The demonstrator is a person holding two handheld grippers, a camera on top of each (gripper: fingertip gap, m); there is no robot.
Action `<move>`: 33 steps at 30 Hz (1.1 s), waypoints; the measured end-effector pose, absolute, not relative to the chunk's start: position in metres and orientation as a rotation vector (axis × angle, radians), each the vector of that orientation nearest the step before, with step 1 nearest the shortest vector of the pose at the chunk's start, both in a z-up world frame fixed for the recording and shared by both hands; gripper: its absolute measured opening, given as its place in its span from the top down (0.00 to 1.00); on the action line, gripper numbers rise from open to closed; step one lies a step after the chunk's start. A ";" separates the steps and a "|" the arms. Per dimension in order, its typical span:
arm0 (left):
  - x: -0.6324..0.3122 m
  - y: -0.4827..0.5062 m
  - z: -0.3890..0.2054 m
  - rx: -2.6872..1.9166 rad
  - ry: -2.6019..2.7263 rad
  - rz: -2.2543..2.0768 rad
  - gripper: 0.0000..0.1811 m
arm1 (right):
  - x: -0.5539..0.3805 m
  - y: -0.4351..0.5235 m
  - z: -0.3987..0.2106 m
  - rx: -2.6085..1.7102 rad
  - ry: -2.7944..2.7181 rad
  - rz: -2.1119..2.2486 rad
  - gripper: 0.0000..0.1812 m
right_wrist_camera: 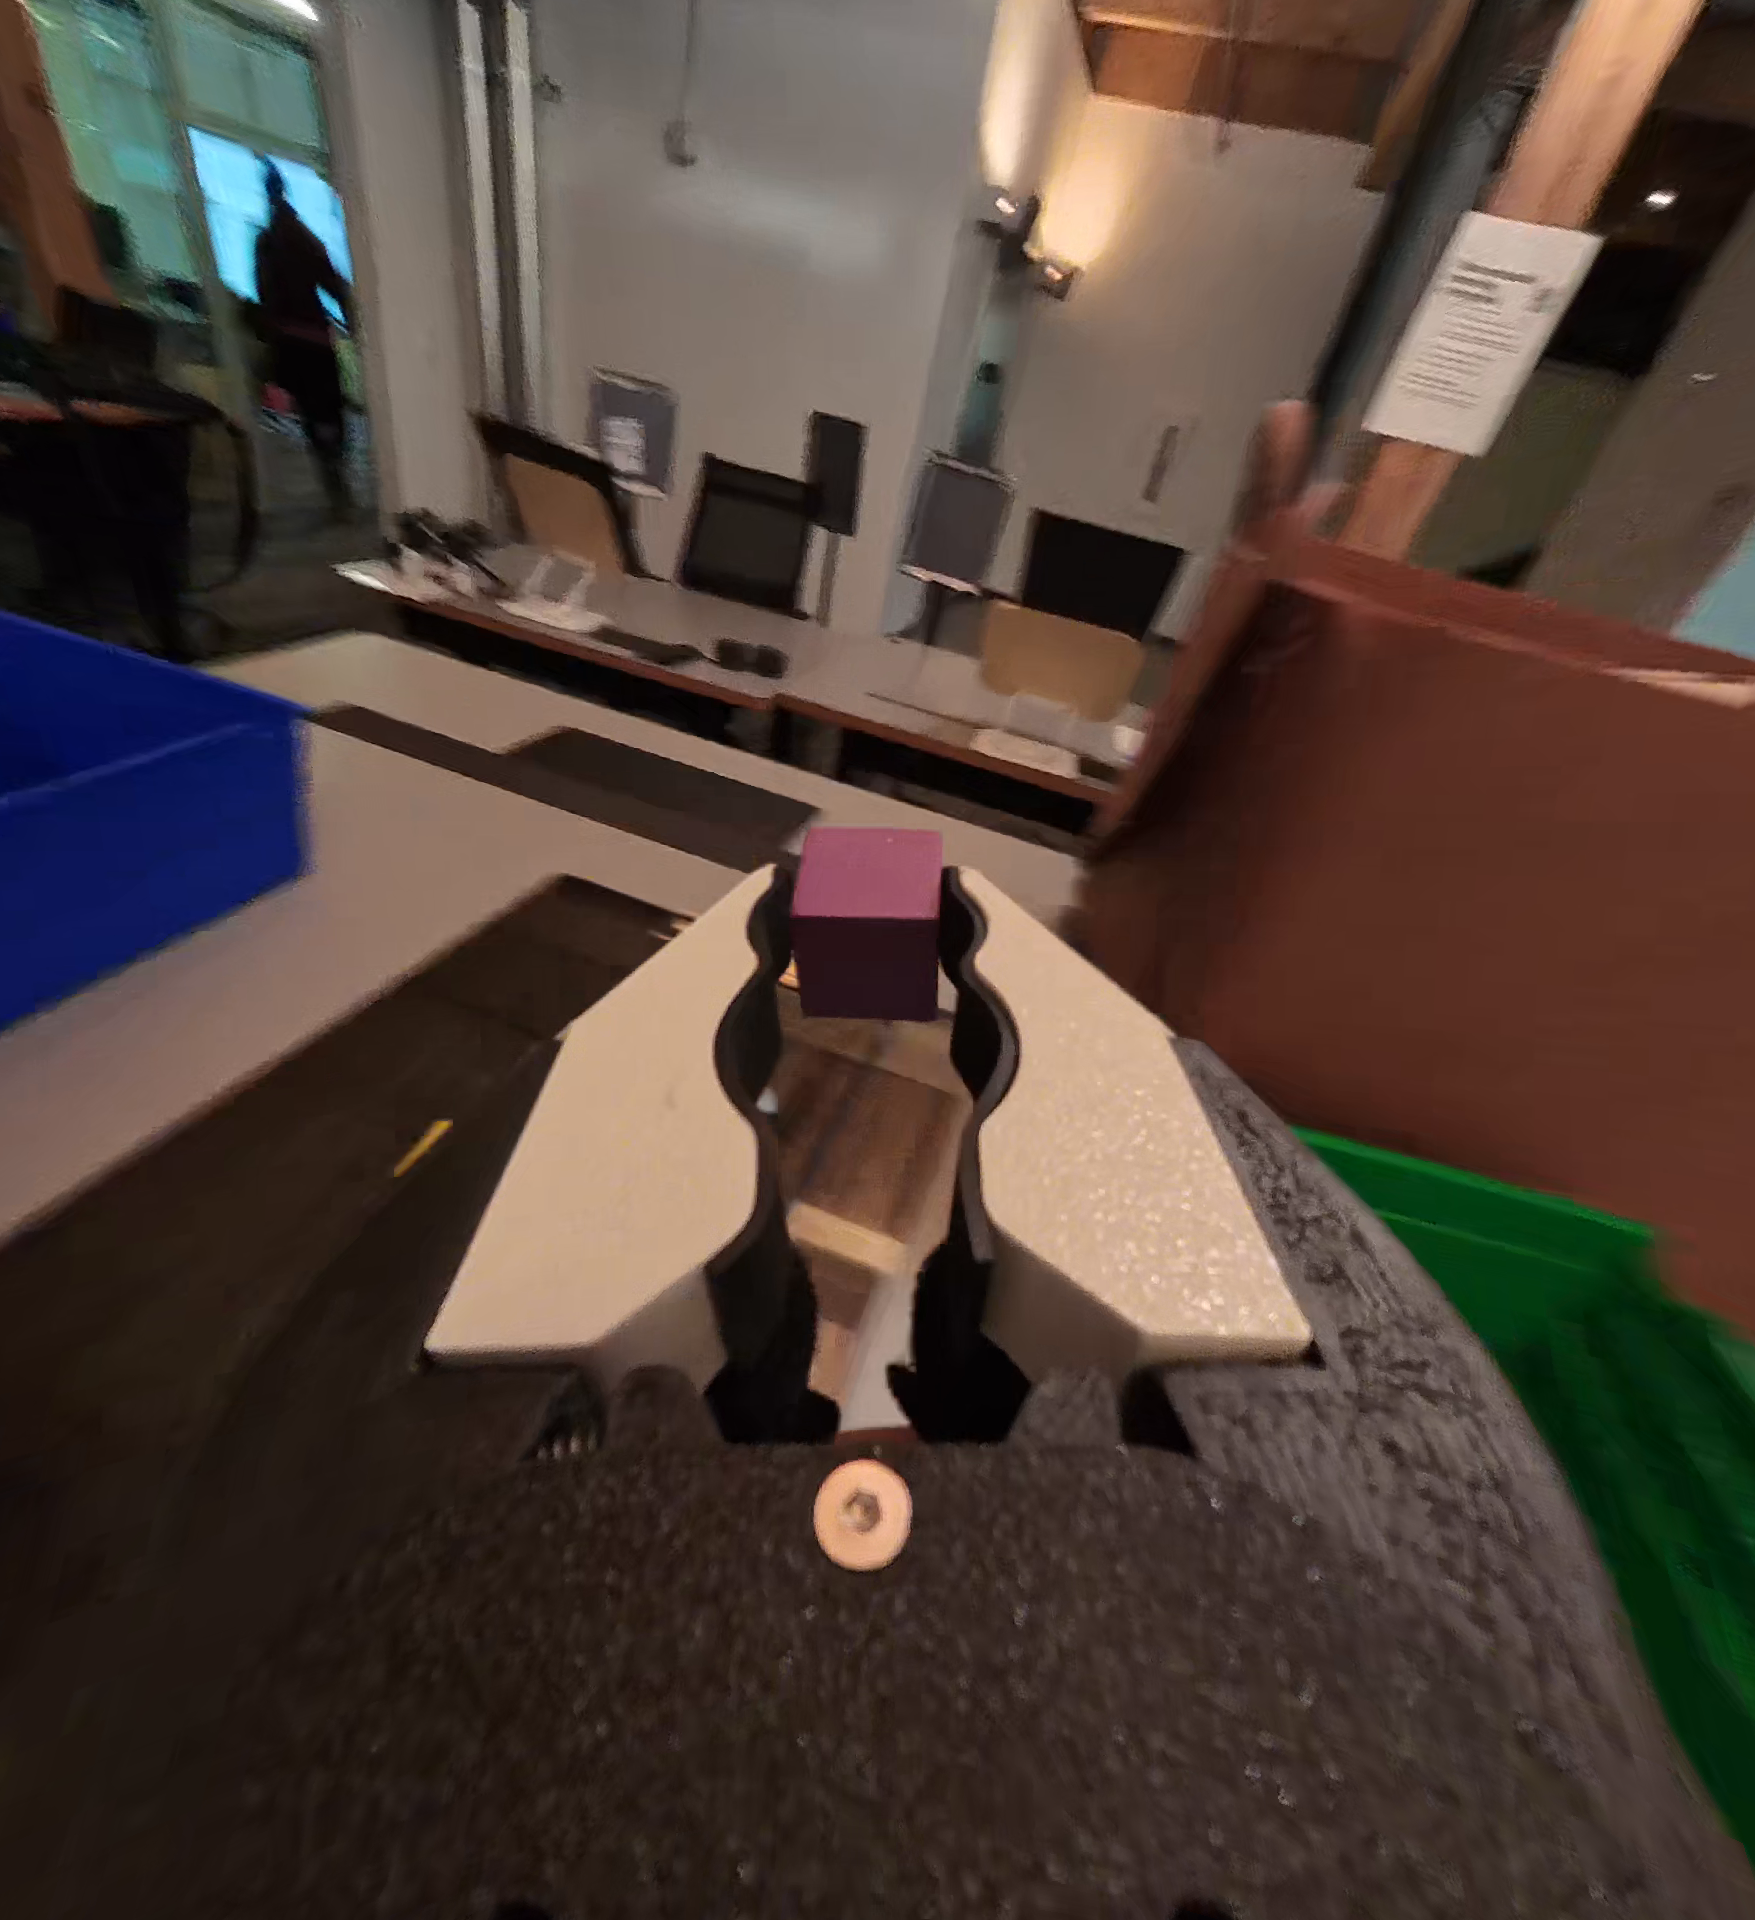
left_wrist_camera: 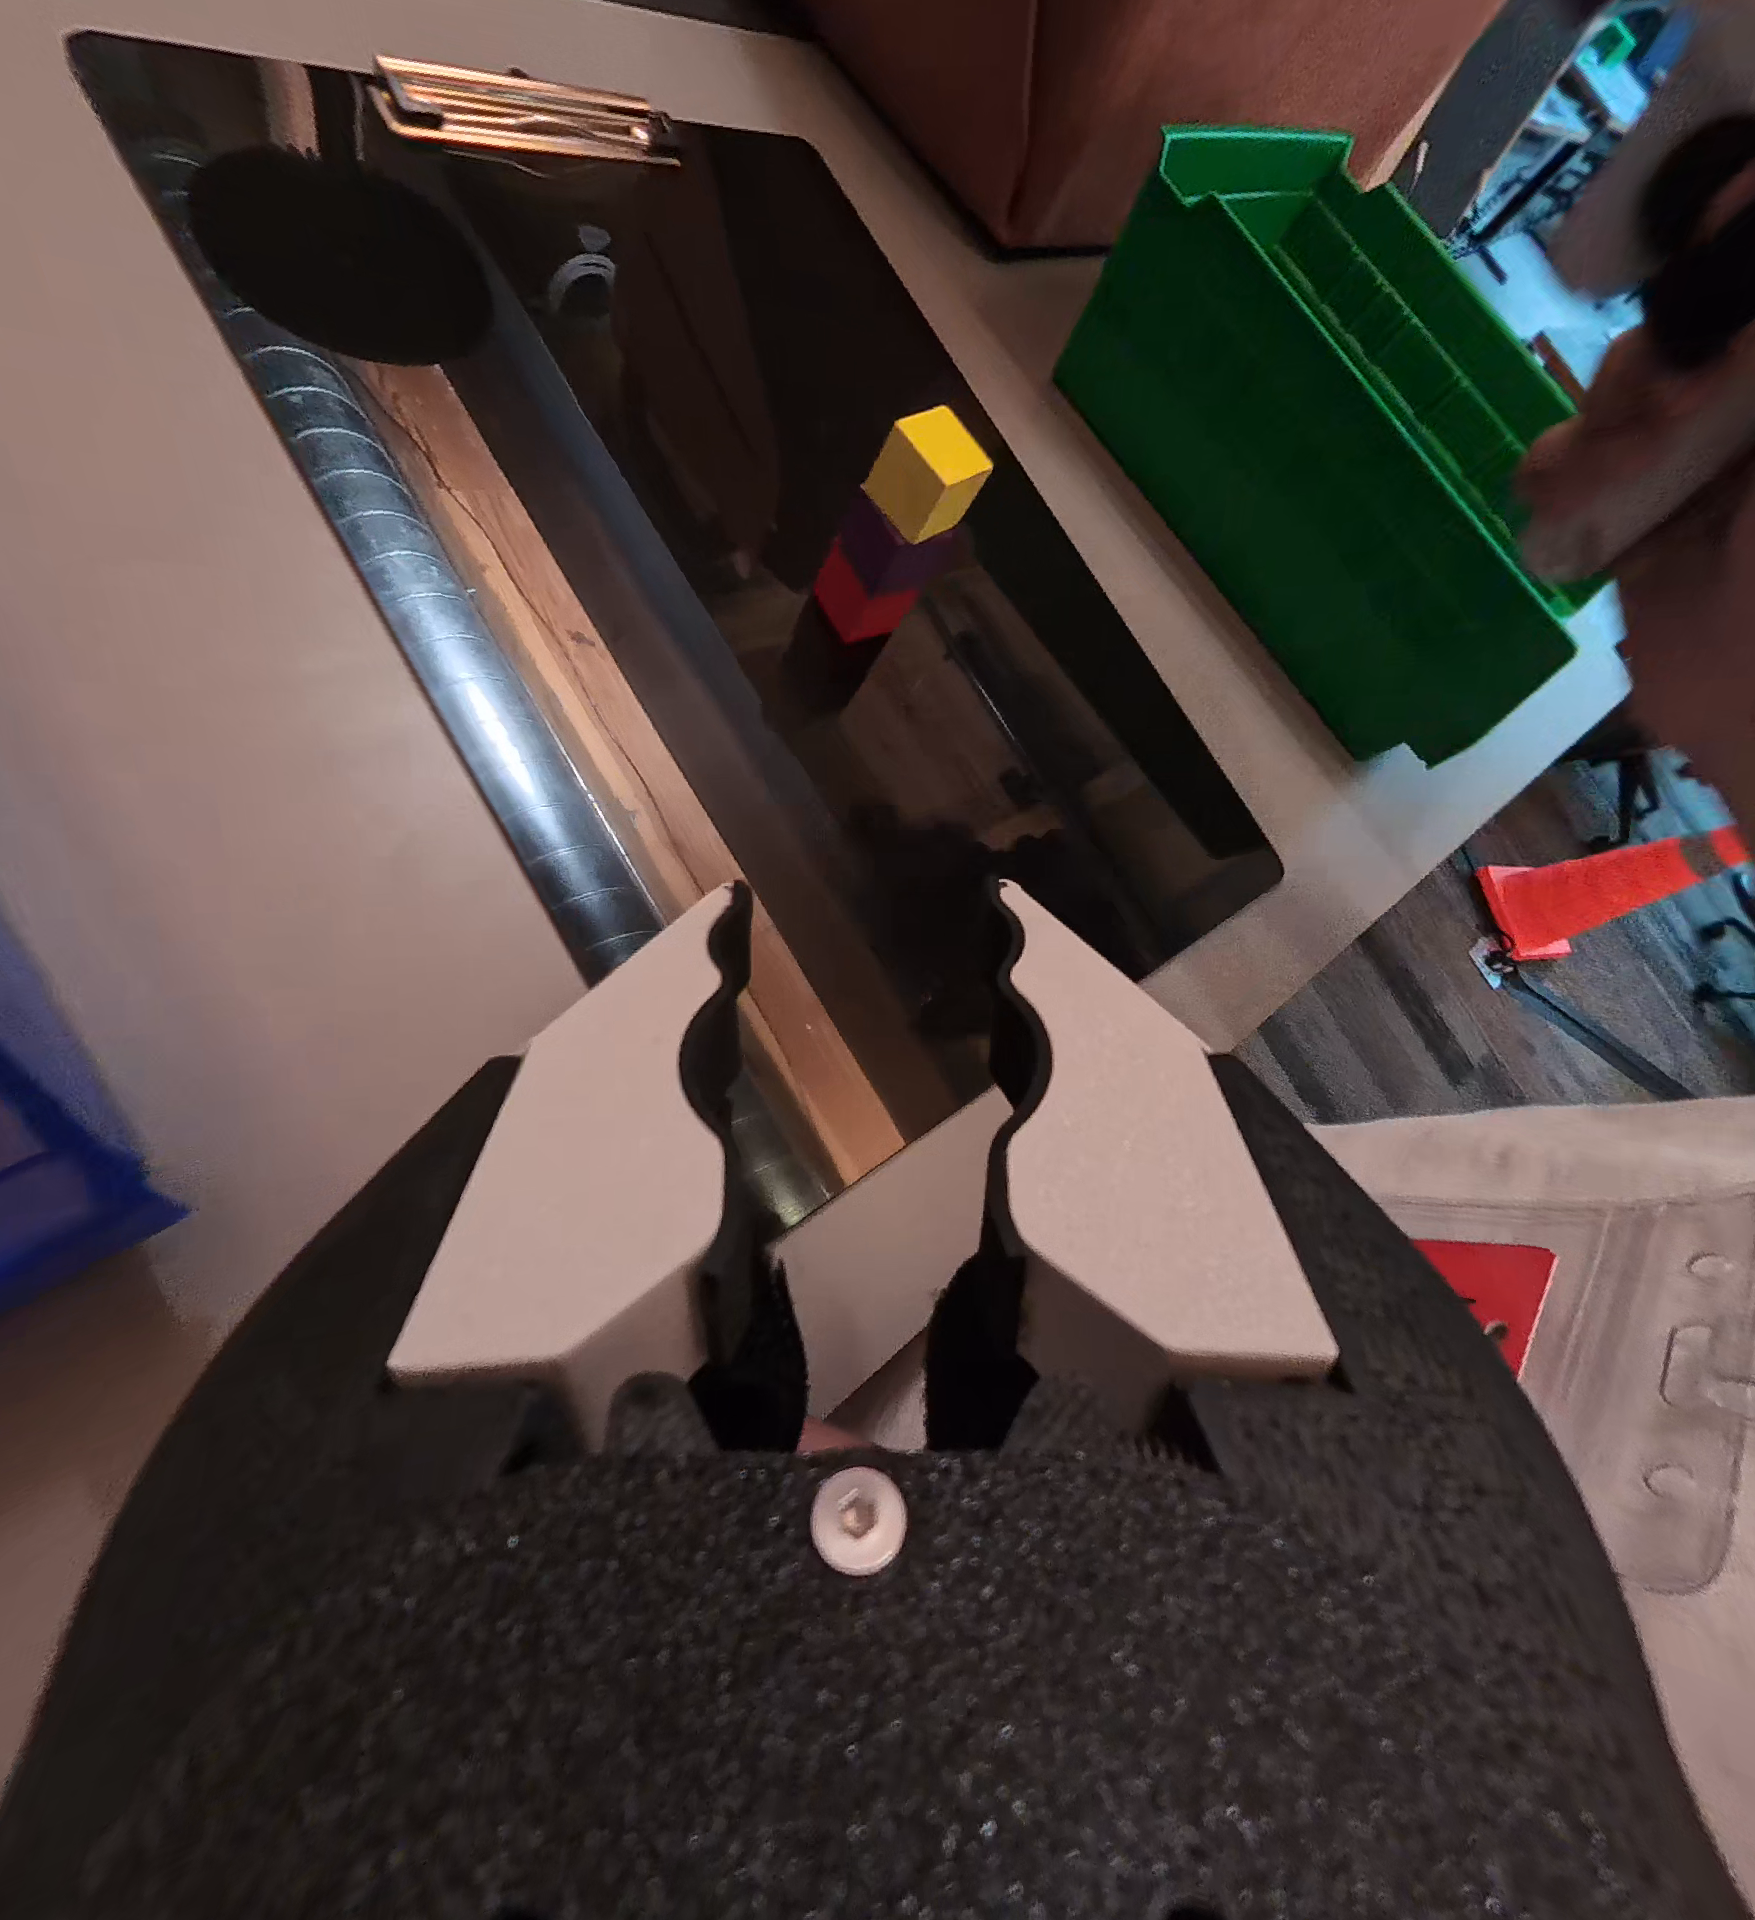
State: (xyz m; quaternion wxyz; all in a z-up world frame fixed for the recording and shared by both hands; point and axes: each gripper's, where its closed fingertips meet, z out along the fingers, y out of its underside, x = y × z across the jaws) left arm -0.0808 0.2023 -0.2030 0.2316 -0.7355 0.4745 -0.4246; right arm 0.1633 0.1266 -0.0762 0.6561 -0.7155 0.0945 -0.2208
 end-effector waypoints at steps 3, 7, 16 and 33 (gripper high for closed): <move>-0.069 0.193 -0.207 -2.026 1.334 -1.185 0.75 | 0.244 0.062 -0.098 -1.901 0.299 -0.555 0.85; -0.056 0.177 -0.208 -2.001 1.383 -1.195 0.75 | 0.277 0.019 -0.203 -2.368 0.453 -0.115 0.85; -0.056 0.165 -0.209 -1.991 1.400 -1.179 0.75 | 0.303 0.033 -0.294 -2.718 0.261 -0.040 0.85; -0.098 0.191 -0.218 -2.058 1.282 -1.121 0.75 | 0.096 0.170 -0.172 -2.120 0.268 0.191 0.65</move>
